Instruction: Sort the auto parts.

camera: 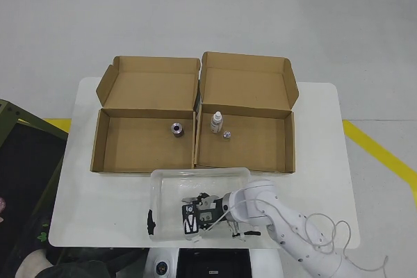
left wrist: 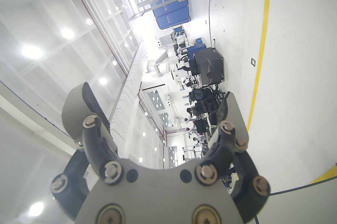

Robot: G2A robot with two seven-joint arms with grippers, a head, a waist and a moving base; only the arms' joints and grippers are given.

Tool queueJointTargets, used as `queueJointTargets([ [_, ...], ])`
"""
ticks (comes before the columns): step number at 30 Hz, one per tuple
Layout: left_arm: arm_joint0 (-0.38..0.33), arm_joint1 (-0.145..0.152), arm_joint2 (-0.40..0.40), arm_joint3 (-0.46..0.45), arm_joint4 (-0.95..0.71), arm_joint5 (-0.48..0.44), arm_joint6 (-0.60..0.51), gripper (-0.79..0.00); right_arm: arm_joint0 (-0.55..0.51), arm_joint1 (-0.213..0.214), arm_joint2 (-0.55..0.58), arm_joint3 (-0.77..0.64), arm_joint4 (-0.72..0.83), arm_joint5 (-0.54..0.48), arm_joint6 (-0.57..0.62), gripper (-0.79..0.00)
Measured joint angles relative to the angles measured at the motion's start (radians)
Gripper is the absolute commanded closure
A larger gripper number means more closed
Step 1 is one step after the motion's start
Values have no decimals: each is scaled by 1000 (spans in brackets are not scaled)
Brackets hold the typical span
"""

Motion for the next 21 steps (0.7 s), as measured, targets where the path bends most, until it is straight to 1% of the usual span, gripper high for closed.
queueJointTargets([
  [2,0,0,0,0,0,0,0,-785,5,0,-7,9,4,-1,-7,-372],
  [3,0,0,0,0,0,0,0,-785,6,0,-10,12,6,-2,-10,-357],
  [4,0,0,0,0,0,0,0,-785,8,0,-13,15,8,-2,-13,-323],
  [6,0,0,0,0,0,0,0,-785,12,0,-18,18,11,-2,-22,-203],
  [8,0,0,0,0,0,0,0,-785,15,1,-21,18,16,-5,-33,-117],
  [10,0,0,0,0,0,0,0,-785,16,1,-22,19,22,-7,-43,-3],
  [16,0,0,0,0,0,0,0,-785,25,3,-26,26,56,-18,-73,0],
  [21,0,0,0,0,0,0,0,-785,35,5,-20,21,84,-5,-95,0],
])
